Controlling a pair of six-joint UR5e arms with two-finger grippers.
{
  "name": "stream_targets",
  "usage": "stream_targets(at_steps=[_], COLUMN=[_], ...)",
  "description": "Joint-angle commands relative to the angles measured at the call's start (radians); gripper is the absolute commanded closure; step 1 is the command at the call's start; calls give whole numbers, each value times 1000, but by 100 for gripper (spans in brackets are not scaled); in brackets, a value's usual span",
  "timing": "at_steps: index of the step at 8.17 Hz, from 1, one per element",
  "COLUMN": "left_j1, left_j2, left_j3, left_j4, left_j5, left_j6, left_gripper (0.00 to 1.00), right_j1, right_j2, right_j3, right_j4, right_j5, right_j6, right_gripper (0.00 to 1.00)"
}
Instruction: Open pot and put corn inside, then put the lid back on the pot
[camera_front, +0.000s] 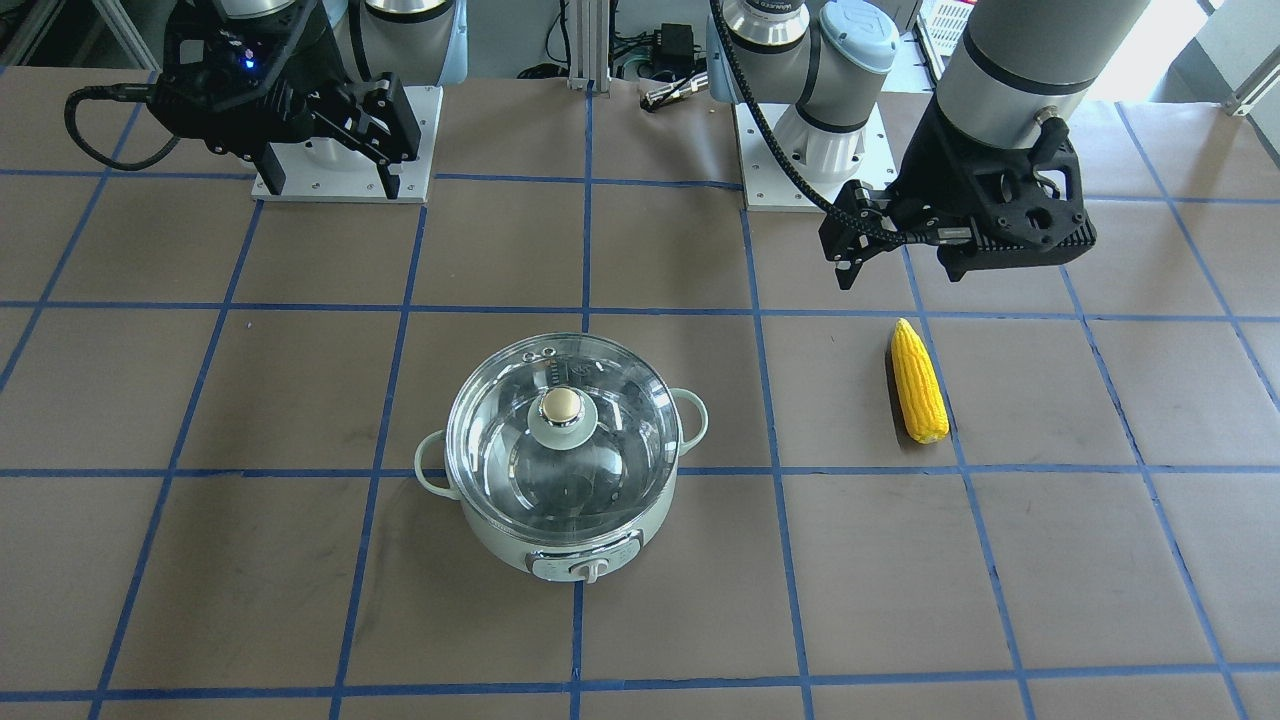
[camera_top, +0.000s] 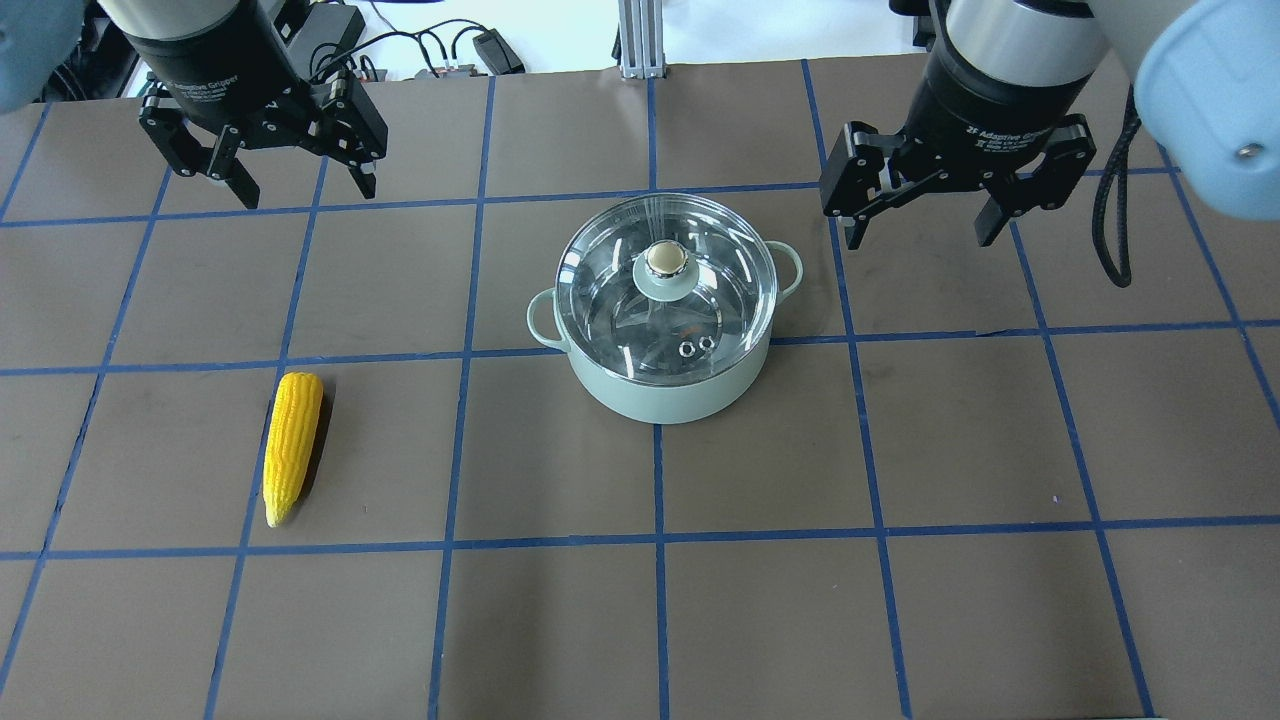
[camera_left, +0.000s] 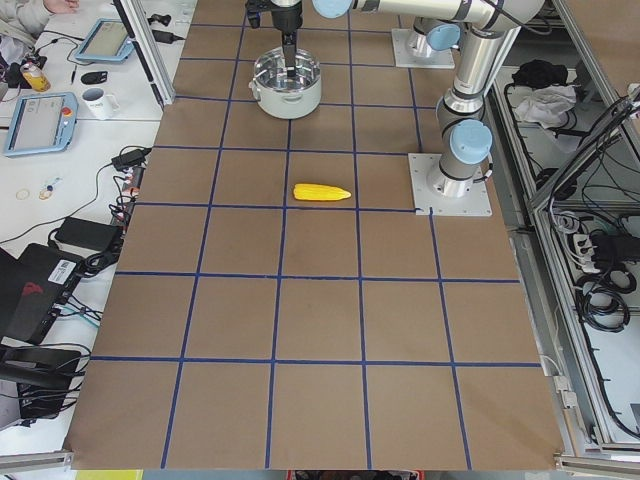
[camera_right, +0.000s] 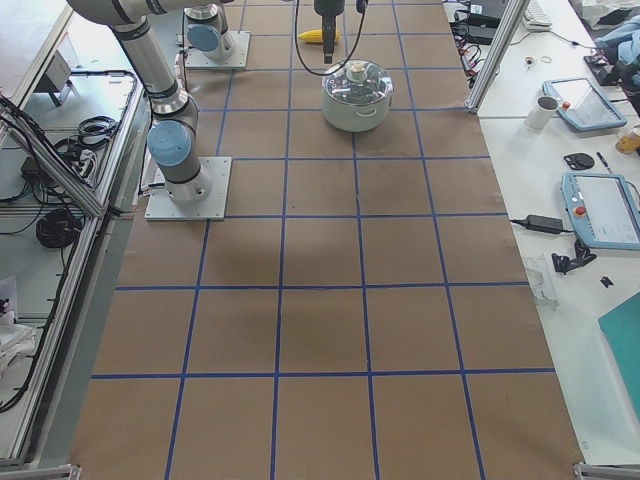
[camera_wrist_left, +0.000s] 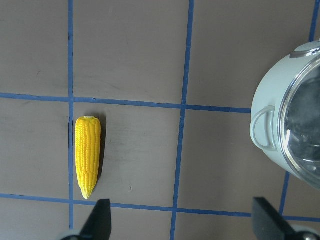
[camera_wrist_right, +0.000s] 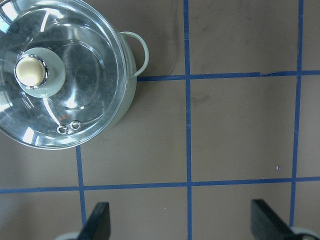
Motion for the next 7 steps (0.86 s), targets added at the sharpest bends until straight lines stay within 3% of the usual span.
stream_targets(at_steps=[1,3,4,7], left_j1=[-1,16,39,177], left_j2=[2,2,-1,-17], left_j3=[3,-2,-3,-55], left_j4=[-6,-5,23,46], left_j5=[2,9,11,12], left_j6=[10,82,225,329], left_gripper=[0,0,0,0], right_j1=[0,0,0,0], right_j2=[0,0,0,0], right_j3=[0,0,0,0], right_j4=[0,0,0,0], right_j5=[1,1,2,2], right_j6=[-2,-2,-2,0], right_gripper=[0,0,0,0])
